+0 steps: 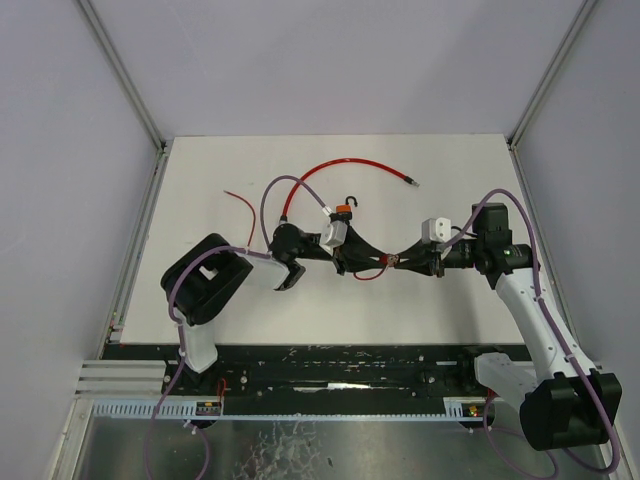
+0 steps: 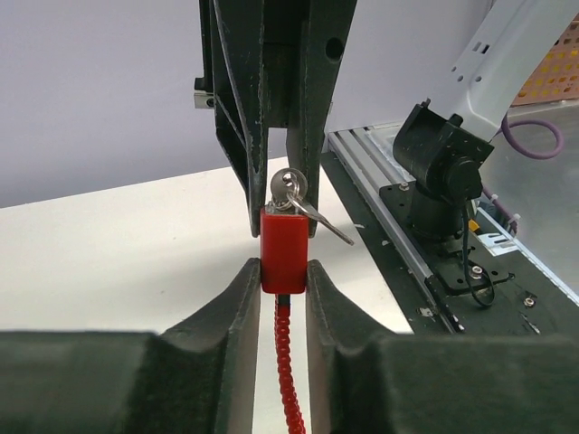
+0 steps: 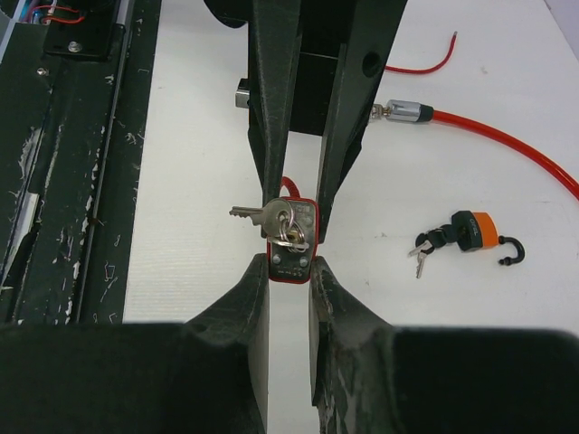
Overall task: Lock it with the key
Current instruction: Adjust the lock.
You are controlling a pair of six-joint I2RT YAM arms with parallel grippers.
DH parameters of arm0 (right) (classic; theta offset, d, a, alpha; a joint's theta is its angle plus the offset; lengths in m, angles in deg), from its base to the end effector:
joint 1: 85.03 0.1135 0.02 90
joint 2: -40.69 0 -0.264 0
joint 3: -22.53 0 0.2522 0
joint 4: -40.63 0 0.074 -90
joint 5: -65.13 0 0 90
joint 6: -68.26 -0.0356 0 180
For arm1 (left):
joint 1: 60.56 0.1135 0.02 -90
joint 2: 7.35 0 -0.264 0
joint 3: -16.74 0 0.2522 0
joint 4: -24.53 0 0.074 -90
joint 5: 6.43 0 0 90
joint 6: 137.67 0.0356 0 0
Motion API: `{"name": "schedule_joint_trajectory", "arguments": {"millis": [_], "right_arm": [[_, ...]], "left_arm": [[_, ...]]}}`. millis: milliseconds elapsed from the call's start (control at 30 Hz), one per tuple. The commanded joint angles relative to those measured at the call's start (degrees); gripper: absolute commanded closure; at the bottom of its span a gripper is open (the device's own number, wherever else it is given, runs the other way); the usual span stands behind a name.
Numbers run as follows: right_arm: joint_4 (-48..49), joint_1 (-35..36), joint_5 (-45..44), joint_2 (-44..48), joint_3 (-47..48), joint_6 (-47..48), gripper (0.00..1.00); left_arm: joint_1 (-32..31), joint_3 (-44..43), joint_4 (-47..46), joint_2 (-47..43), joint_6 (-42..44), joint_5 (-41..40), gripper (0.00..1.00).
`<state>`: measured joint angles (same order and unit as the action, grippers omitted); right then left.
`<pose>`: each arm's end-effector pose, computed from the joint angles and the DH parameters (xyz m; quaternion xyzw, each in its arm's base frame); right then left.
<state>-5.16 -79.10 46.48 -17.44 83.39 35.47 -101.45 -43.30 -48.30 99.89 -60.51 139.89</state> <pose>0.1904 0.0537 0.2914 -0.5880 0.5133 0.3423 0.5231 0.2483 -0.2542 0.2211 0.5013 0.3588 -0.5614 0.5520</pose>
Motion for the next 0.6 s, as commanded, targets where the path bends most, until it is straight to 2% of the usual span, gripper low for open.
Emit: {"name": "schedule_joint_trajectory", "arguments": {"millis": [0, 67, 133, 233, 367, 567], "right_arm": [[0.5, 0.0, 1.9, 0.4, 2.0, -1.0, 0.97], [1.3, 0.0, 2.1, 0.5, 1.7, -2.1, 0.94], [1.9, 0.0, 2.4, 0.5, 1.4, -2.6, 0.89], [3.9, 0.0, 2.9, 0.5, 0.4, -4.7, 0.69], [7.8, 0.0, 3.5, 0.0, -1.0, -8.8, 0.54], [11.4, 0.3, 3.5, -0.9, -2.1, -12.3, 0.53]], "left_arm": [[0.0, -2.1, -4.5, 0.9, -0.5, 0.4, 0.88], [0.0, -2.3, -4.5, 1.0, -0.7, 0.7, 0.99], [0.0, -2.5, -4.8, 1.0, -1.5, 0.6, 1.0], [0.0, -2.4, -5.2, 0.6, -2.4, -0.7, 1.0], [-0.1, -2.5, -5.3, 0.1, -3.3, -1.5, 1.0], [-0.2, -2.3, -5.4, -0.3, -3.3, -2.1, 1.0]]}}
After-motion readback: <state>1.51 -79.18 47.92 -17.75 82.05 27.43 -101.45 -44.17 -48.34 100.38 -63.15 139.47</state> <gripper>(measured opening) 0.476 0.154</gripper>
